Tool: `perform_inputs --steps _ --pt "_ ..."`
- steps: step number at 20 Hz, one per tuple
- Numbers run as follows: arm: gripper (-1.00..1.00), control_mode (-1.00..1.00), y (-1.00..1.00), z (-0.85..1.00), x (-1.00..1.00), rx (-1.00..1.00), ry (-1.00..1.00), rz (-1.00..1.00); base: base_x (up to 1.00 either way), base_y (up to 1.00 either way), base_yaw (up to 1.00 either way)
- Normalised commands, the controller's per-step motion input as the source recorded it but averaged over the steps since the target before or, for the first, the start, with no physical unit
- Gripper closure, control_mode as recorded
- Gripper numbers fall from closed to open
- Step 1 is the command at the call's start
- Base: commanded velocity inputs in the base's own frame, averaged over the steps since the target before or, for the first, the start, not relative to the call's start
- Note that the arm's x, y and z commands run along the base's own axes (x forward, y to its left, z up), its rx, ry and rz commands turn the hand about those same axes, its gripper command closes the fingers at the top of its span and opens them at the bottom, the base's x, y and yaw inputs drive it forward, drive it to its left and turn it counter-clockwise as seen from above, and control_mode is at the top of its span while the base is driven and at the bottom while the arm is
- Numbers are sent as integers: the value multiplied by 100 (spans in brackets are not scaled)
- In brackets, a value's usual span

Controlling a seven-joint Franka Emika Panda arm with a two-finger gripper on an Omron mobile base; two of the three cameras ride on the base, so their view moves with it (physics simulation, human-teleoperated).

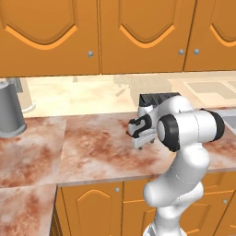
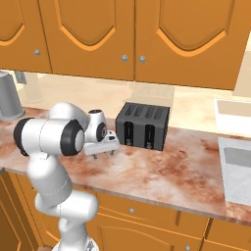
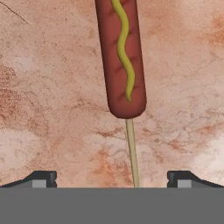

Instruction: Store the hot dog in the freezer for long-term storage. Close the freezer door after placing the cooked food.

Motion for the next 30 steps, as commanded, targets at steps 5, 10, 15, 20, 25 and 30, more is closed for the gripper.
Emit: perform_inputs --steps 5,10,15,20,25,30 --pt "-100 -100 -4 -20 16 0 -3 0 0 0 0" --pt "-100 -100 -8 -25 4 0 -5 0 0 0 0" --pt "-100 -100 -8 -24 7 0 -5 0 0 0 0" --pt "-100 -100 -8 -24 8 0 -4 0 0 0 0" --pt "-100 -100 -11 -26 7 0 -3 0 0 0 0" --pt "100 -100 -1 -24 0 0 0 0 0 0 0"
